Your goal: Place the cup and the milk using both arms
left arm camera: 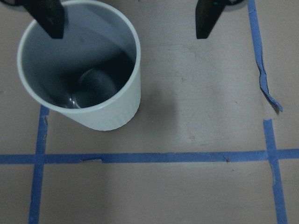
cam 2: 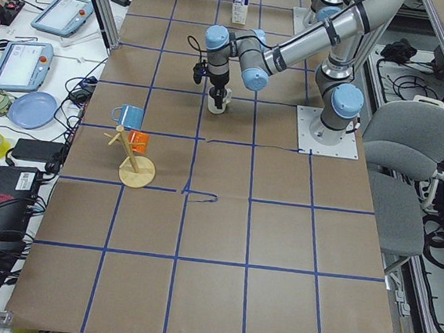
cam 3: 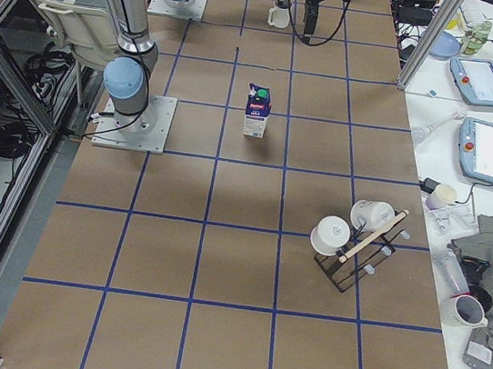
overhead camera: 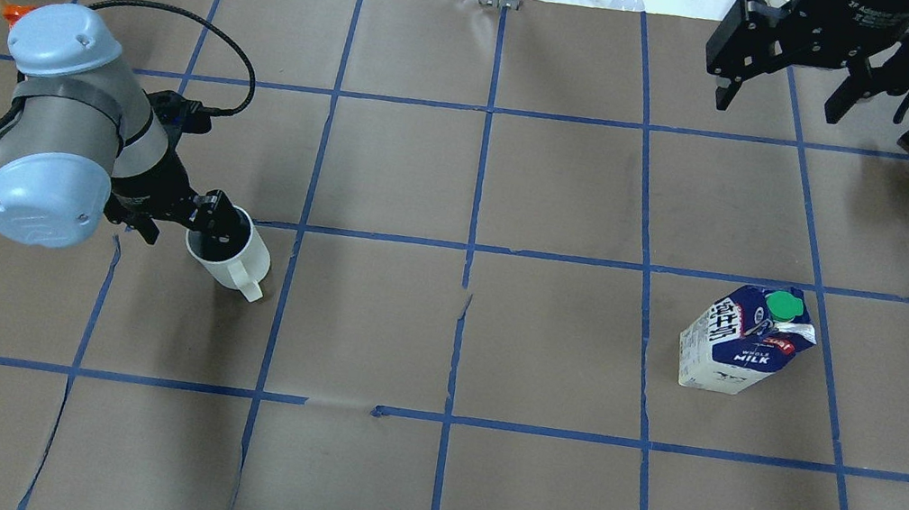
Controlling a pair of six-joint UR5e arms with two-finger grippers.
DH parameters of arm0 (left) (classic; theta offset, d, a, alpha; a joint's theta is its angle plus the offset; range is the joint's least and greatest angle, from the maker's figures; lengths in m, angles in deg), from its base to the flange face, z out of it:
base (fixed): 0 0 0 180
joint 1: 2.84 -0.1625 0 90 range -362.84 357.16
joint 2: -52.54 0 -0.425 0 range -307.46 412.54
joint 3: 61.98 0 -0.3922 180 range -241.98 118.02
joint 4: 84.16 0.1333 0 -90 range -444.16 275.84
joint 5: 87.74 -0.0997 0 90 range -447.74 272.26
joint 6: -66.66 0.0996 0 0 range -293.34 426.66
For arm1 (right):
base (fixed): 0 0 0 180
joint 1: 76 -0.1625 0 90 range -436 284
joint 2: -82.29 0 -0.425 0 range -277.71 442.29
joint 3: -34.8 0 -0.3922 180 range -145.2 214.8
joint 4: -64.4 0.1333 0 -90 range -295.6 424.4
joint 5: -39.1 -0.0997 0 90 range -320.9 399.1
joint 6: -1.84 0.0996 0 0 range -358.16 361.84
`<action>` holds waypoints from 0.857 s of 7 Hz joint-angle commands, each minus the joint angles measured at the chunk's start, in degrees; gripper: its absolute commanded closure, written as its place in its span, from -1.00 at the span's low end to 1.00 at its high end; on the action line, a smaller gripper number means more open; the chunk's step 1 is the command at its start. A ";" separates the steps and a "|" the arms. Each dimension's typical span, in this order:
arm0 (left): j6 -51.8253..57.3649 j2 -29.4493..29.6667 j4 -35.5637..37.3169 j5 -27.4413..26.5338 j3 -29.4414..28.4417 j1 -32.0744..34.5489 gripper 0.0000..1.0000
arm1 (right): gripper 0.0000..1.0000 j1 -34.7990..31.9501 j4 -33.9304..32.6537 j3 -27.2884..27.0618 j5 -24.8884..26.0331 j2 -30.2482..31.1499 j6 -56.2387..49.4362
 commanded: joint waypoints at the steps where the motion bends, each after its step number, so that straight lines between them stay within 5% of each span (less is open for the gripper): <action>1: 0.97 2.00 1.96 0.00 -0.37 -0.03 -0.03 | -1.00 0.00 -0.09 0.00 0.00 0.00 0.00; 2: 0.80 2.18 2.05 0.26 -0.28 -0.03 0.66 | -1.00 0.00 0.00 0.00 0.00 0.00 0.00; 3: 0.19 2.19 2.05 0.34 -0.37 -0.03 1.00 | -1.00 0.00 -0.09 0.00 0.00 0.00 0.00; 6: -3.22 1.57 1.88 0.61 -3.42 0.85 1.00 | -1.00 0.00 -0.09 0.00 0.00 0.00 0.00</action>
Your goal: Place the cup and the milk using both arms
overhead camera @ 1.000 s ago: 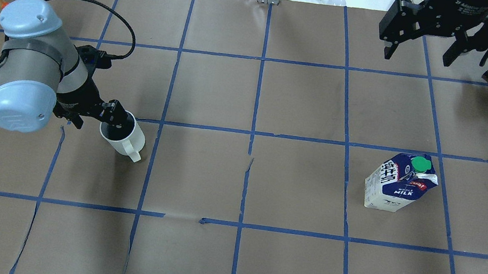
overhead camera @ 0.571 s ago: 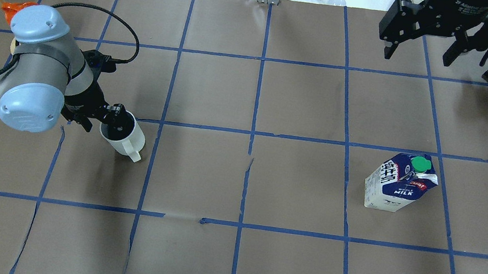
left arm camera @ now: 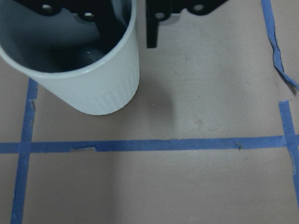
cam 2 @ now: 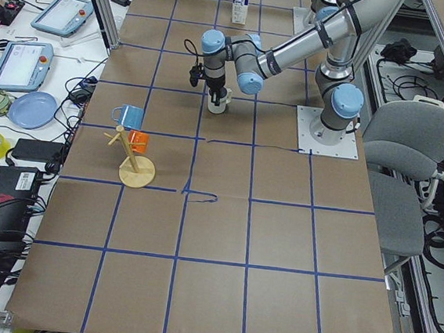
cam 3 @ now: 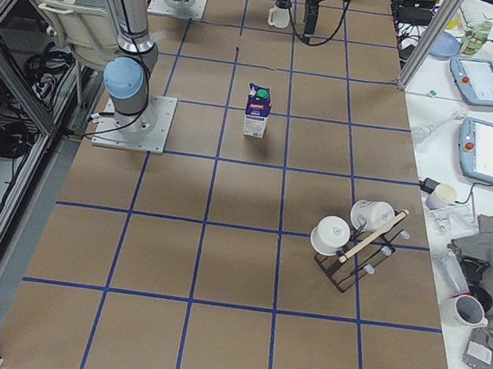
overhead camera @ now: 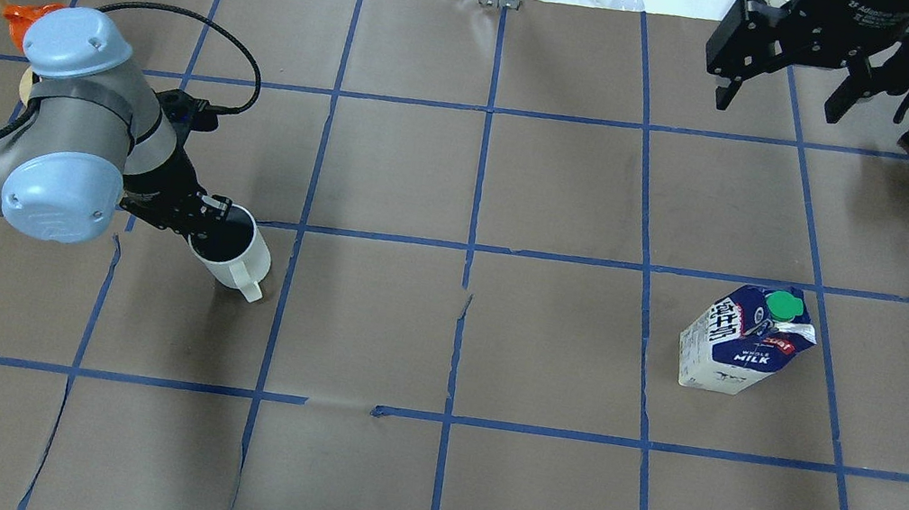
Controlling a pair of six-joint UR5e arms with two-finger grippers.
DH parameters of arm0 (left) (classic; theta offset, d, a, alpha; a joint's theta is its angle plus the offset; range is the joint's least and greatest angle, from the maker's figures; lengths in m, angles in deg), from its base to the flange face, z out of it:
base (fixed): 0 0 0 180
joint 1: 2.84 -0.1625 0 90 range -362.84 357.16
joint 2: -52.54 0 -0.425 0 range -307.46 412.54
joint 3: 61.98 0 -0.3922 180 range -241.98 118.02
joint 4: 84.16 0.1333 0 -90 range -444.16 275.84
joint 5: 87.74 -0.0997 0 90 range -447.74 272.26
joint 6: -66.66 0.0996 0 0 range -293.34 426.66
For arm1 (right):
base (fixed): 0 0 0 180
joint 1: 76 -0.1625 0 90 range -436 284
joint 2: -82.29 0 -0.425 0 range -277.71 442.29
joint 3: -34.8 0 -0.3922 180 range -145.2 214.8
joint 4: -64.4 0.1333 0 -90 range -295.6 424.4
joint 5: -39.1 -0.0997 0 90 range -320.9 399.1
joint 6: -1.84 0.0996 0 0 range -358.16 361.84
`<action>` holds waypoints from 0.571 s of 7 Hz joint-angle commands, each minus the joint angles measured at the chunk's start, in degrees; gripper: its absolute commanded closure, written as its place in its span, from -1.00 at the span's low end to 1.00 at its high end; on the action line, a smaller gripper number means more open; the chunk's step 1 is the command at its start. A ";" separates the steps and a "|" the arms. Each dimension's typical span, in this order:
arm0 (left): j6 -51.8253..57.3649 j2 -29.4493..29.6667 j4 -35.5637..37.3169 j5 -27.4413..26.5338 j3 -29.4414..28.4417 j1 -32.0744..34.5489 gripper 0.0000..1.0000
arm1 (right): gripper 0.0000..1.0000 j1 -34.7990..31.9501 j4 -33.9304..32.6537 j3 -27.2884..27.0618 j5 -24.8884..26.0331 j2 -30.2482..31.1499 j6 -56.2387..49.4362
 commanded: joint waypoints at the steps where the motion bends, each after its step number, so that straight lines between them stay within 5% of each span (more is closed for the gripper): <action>1: -2.32 -0.38 -2.34 0.72 -5.49 1.95 1.00 | -1.00 0.00 -0.04 0.00 0.00 0.00 0.00; 4: -11.35 3.55 -11.32 6.77 -21.48 6.96 1.00 | -1.00 0.00 -0.04 0.00 0.00 -0.09 0.00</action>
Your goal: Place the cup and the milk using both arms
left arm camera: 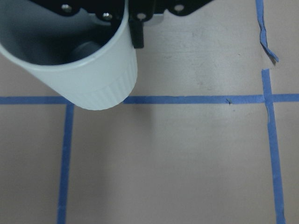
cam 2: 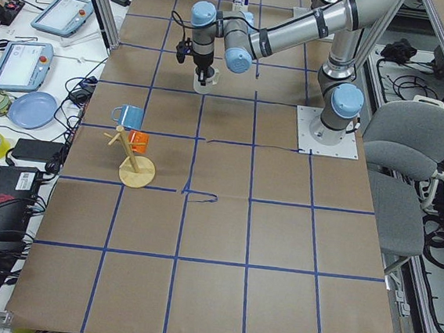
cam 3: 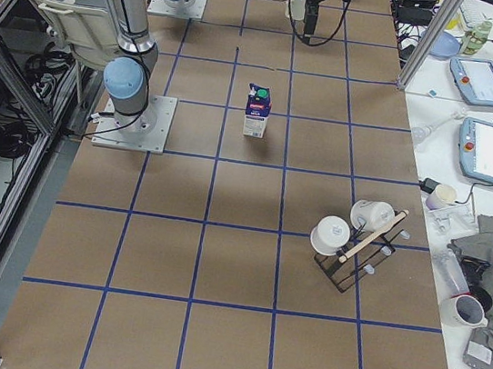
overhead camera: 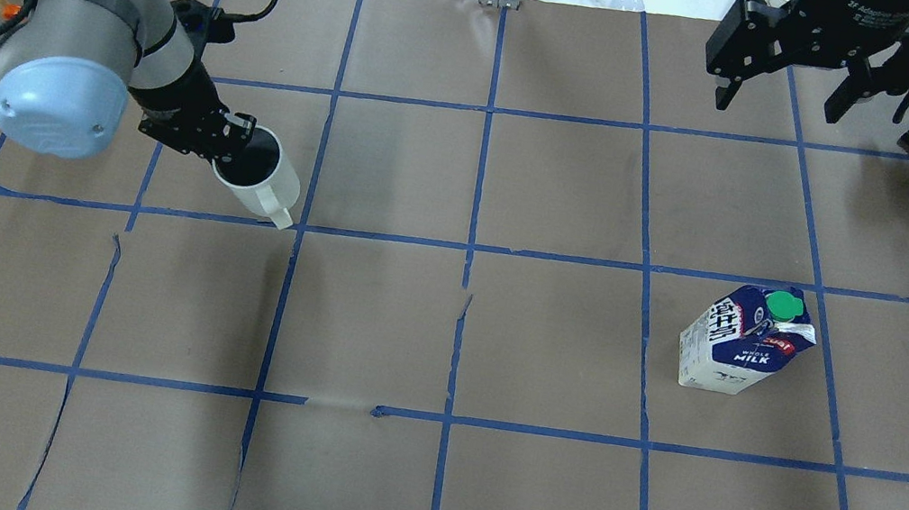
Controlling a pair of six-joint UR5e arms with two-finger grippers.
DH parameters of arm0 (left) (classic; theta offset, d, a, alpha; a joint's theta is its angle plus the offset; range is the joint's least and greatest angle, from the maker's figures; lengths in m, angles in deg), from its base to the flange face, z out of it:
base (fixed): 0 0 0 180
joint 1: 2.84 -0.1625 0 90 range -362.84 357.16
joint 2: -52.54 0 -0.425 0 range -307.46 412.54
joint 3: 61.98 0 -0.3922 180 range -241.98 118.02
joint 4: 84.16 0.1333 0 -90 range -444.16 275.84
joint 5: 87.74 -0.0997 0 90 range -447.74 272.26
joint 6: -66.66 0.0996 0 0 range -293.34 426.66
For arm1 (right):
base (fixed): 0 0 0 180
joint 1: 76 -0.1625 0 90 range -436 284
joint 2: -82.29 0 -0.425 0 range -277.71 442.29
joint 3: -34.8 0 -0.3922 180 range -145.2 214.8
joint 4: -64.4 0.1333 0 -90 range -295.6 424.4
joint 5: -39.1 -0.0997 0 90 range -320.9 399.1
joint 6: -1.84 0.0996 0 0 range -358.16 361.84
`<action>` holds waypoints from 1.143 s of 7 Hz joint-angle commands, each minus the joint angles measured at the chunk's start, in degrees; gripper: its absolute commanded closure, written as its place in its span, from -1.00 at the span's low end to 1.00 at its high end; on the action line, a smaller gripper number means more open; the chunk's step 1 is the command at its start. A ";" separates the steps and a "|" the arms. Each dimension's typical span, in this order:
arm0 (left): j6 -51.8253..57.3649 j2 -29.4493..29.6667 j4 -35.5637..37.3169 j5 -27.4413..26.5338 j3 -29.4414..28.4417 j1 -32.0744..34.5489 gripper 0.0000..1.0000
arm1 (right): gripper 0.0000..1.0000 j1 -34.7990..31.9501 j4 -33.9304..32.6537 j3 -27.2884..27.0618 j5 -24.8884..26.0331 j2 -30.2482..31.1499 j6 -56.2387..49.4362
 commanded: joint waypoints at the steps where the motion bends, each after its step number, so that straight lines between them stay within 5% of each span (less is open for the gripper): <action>1: -6.07 5.44 -1.94 3.19 -9.71 4.32 1.00 | -1.00 0.00 0.00 0.09 0.00 -0.05 0.00; 4: -18.80 17.21 -1.58 3.64 -24.46 13.29 1.00 | -1.00 0.00 0.00 0.00 0.00 -0.05 0.00; 8: -24.46 25.23 -1.40 3.02 -32.41 17.70 1.00 | -1.00 0.00 0.00 0.00 -0.35 -0.05 0.00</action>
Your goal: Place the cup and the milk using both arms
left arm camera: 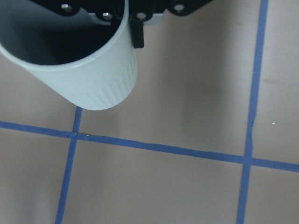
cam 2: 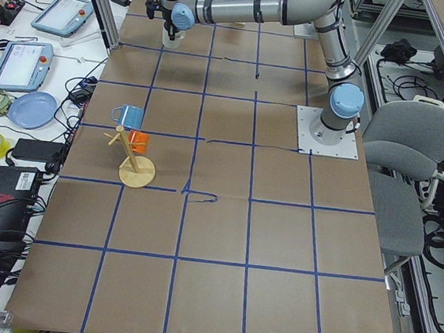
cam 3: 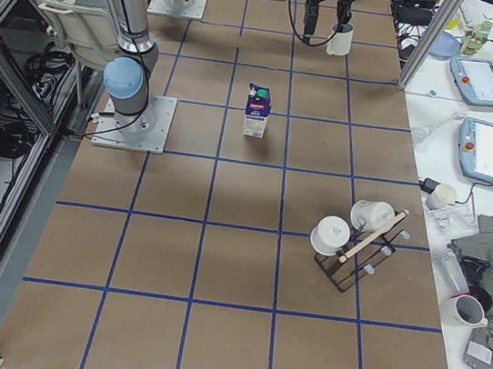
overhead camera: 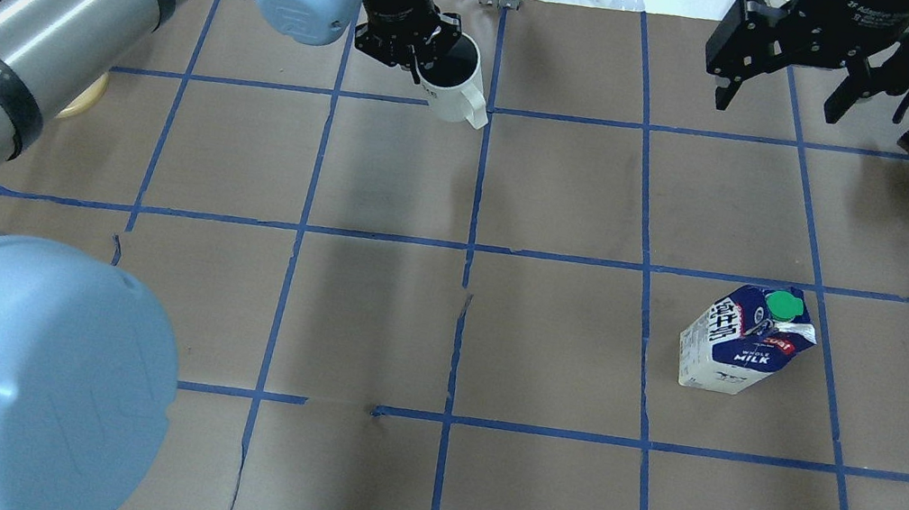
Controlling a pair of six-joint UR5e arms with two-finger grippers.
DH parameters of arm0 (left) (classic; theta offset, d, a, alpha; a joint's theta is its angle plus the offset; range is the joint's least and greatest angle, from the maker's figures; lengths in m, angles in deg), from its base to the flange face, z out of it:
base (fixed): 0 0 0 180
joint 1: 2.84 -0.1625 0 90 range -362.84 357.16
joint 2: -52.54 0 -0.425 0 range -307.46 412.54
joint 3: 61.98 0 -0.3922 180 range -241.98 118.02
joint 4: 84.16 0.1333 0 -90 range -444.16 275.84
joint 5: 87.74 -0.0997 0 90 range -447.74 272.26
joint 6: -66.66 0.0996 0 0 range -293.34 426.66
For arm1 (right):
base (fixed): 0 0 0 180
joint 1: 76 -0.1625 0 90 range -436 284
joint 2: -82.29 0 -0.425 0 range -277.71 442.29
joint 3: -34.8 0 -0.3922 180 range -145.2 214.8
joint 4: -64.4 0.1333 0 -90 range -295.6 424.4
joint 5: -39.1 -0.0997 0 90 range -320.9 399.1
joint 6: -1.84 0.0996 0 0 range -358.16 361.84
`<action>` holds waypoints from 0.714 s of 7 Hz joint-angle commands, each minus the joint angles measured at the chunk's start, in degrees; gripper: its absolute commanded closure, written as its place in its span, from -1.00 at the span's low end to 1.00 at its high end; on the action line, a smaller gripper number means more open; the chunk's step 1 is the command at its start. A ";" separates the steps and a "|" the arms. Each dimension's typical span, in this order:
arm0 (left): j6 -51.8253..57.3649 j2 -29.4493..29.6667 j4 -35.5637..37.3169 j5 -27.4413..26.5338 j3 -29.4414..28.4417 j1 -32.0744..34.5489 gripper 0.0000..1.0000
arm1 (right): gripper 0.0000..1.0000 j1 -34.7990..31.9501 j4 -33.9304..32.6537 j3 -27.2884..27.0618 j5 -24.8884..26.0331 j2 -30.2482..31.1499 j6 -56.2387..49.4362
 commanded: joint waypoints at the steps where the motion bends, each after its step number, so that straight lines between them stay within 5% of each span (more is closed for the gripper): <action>1: -2.26 2.53 0.01 -0.45 -1.81 2.24 1.00 | -1.00 0.00 0.00 0.00 -0.28 -0.09 -0.04; 5: -3.33 2.80 0.10 -3.52 0.64 5.84 1.00 | -1.00 0.00 0.09 -0.09 0.07 -0.09 -0.04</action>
